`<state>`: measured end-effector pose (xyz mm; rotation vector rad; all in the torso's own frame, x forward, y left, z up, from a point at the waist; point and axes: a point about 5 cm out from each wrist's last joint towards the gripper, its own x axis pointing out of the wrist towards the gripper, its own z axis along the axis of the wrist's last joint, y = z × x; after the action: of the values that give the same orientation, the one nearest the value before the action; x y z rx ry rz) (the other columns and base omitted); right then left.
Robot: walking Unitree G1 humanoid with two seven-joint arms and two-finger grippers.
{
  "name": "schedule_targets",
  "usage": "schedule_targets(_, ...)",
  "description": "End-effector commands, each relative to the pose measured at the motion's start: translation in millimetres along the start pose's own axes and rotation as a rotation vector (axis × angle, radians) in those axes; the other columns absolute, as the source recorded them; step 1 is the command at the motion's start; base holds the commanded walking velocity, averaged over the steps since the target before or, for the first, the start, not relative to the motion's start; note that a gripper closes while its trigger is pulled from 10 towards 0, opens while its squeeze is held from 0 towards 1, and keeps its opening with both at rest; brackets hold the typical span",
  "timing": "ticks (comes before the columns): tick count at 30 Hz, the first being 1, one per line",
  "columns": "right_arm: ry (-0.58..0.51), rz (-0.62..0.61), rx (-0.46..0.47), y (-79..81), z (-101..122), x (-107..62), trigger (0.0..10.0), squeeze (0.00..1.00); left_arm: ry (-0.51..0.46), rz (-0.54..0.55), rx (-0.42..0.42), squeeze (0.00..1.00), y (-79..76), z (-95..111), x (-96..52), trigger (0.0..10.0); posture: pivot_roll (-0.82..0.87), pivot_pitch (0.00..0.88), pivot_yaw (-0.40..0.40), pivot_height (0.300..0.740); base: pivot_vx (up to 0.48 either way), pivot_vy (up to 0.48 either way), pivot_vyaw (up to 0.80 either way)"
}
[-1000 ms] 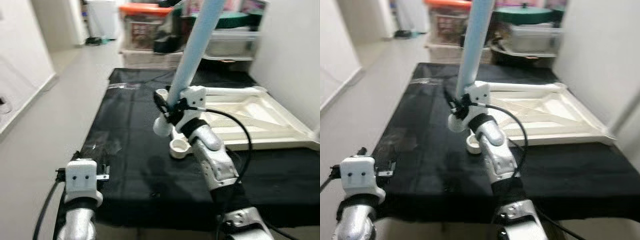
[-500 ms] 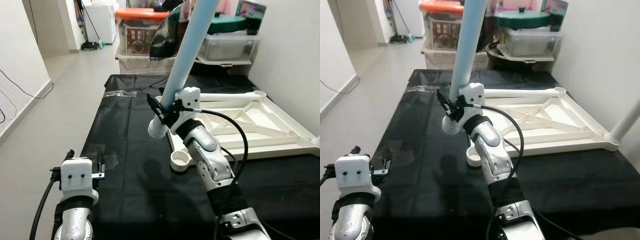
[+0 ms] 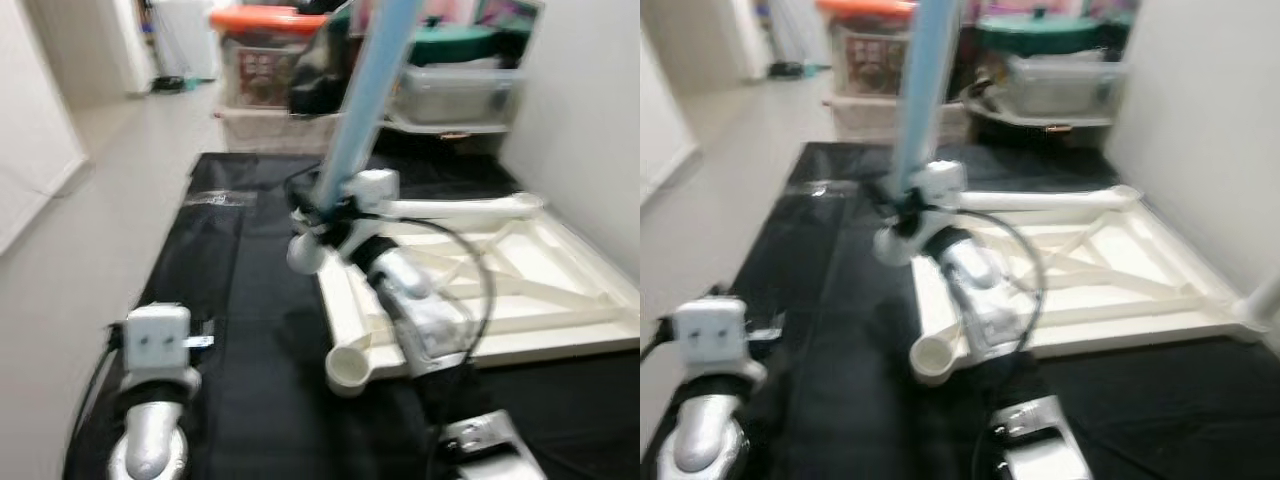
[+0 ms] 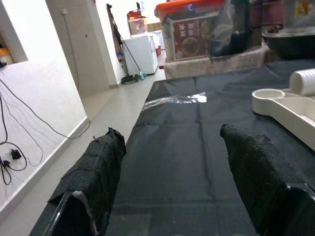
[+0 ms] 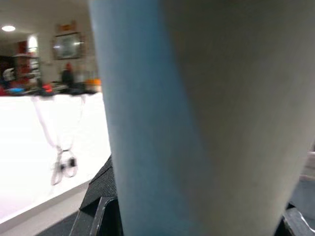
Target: Building children table
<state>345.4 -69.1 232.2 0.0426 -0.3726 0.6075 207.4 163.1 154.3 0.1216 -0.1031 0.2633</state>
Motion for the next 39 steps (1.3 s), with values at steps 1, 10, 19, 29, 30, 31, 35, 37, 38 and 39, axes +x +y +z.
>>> schedule_targets(1, -0.009, -0.010, 0.018, -2.3, 1.1, -0.1, 10.0, 0.00, 0.006, -0.003, 0.012, 0.00, -0.7, -0.7, -1.1, 10.0, 0.05, 0.021, -0.049, 0.740, 0.000, 0.000, 0.00)
schedule_targets(10, -0.001, 0.015, 0.073, -4.1, 1.7, 2.3, 10.0, 0.00, 0.012, -0.036, 0.010, 0.00, -5.6, -1.8, -1.9, 10.0, 0.05, 0.021, -0.049, 0.740, 0.000, 0.000, 0.00)
schedule_targets(19, 0.225, 0.337, 0.198, -29.5, -16.2, -6.9, 10.0, 0.00, 0.096, -0.444, -0.013, 0.00, -34.7, -17.9, -42.1, 10.0, 0.06, 0.077, -0.045, 0.740, 0.000, 0.000, 0.00)
schedule_targets(29, 0.219, 0.819, 0.359, -39.0, 2.3, -9.0, 10.0, 0.00, 0.189, -0.672, -0.041, 0.00, -38.9, -19.1, -97.1, 10.0, 0.11, 0.162, -0.033, 0.740, 0.000, 0.000, 0.00)
schedule_targets(30, 0.219, 0.819, 0.359, -39.0, 2.3, -9.0, 10.0, 0.00, 0.189, -0.672, -0.041, 0.00, -38.9, -19.1, -97.1, 10.0, 0.11, 0.162, -0.033, 0.740, 0.000, 0.000, 0.00)
schedule_targets(31, 0.184, 0.866, 0.372, -36.0, 7.0, -7.1, 10.0, 0.00, 0.189, -0.661, -0.037, 0.00, -36.6, -17.1, -100.3, 10.0, 0.12, 0.176, -0.035, 0.740, 0.000, 0.000, 0.00)
schedule_targets(35, 0.113, 0.938, 0.382, -29.6, 15.4, -2.6, 10.0, 0.00, 0.195, -0.652, -0.035, 0.00, -33.4, -15.2, -105.5, 10.0, 0.13, 0.187, -0.025, 0.740, 0.000, 0.000, 0.00)
schedule_targets(37, 0.085, 0.995, 0.373, -18.9, 17.3, 5.0, 10.0, 0.00, 0.202, -0.623, -0.049, 0.00, -30.0, -13.0, -108.4, 10.0, 0.13, 0.208, -0.020, 0.740, 0.000, 0.000, 0.00)
schedule_targets(38, 0.085, 0.995, 0.373, -18.9, 17.3, 5.0, 10.0, 0.00, 0.202, -0.623, -0.049, 0.00, -30.0, -13.0, -108.4, 10.0, 0.13, 0.208, -0.020, 0.740, 0.000, 0.000, 0.00)
schedule_targets(39, 0.091, 1.014, 0.361, -13.5, 14.7, 8.4, 10.0, 0.00, 0.195, -0.604, -0.030, 0.00, -27.7, -12.0, -108.7, 10.0, 0.13, 0.210, -0.025, 0.740, 0.000, 0.000, 0.00)
